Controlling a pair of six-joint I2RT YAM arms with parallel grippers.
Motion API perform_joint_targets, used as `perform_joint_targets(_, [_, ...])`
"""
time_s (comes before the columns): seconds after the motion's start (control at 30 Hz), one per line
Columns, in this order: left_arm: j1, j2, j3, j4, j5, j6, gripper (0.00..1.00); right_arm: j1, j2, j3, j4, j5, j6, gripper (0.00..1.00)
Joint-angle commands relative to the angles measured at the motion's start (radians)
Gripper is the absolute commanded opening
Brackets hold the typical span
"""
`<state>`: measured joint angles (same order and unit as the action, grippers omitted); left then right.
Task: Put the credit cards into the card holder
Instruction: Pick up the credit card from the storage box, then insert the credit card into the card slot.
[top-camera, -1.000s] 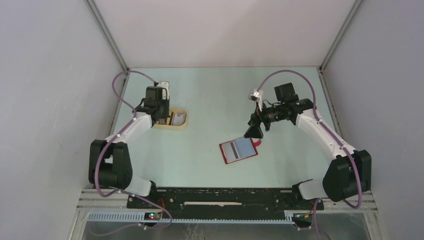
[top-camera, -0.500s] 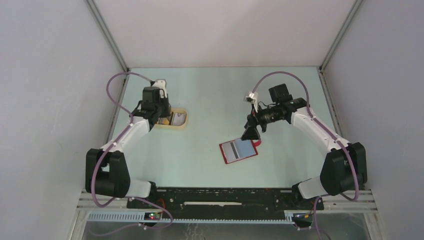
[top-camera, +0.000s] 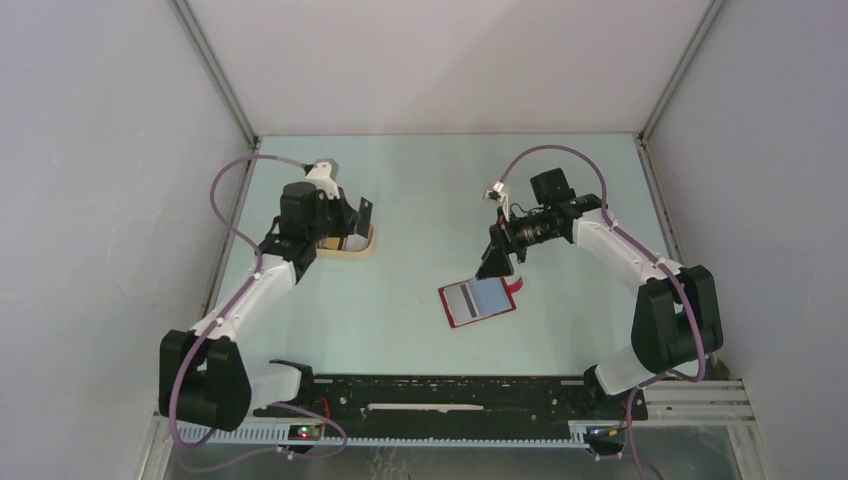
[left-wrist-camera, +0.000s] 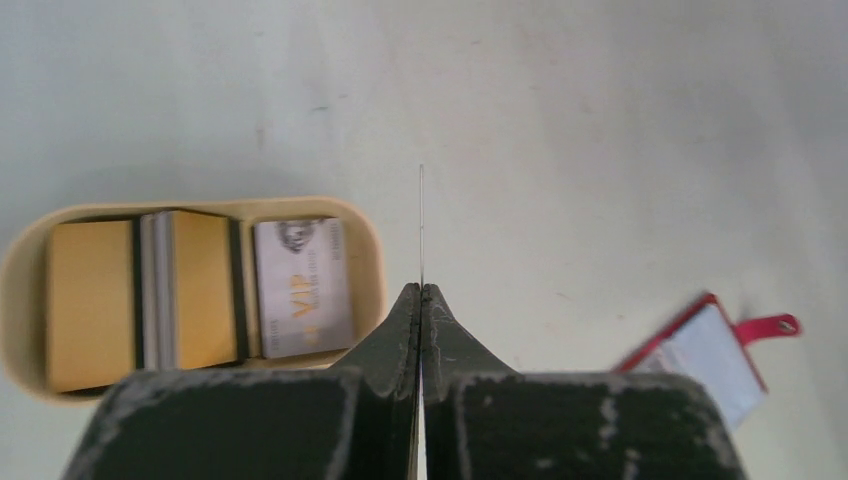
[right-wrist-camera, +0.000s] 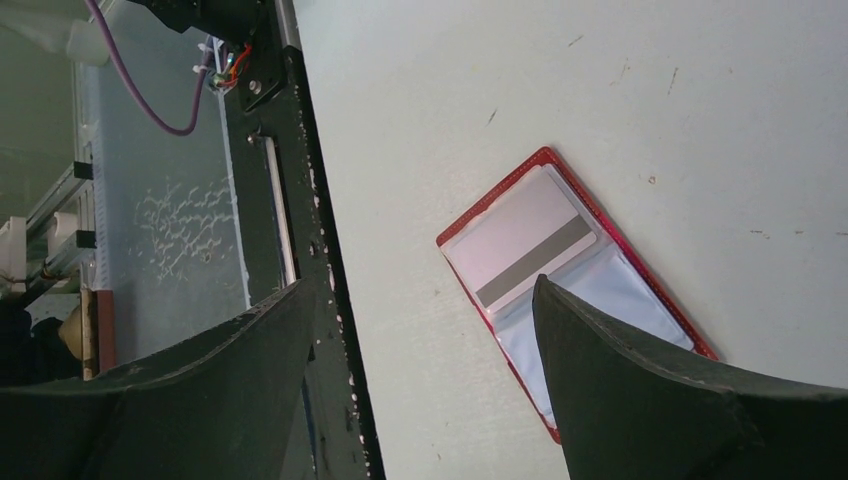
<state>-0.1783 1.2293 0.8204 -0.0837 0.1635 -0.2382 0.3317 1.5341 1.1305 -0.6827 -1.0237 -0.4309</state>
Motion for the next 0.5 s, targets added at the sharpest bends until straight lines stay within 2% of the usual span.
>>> perform_joint_targets(0.0, [-0.041, -0.069, -0.052, 0.126, 0.100, -0.090, 0.00, 0.000, -0.012, 0.008, 0.035, -0.045, 0.034, 0.88])
perform_joint_targets(0.47, [-0.203, -0.201, -0.260, 0.468, 0.213, -0.326, 0.00, -0.065, -0.046, -0.071, 0.207, -0.144, 0.201, 0.88])
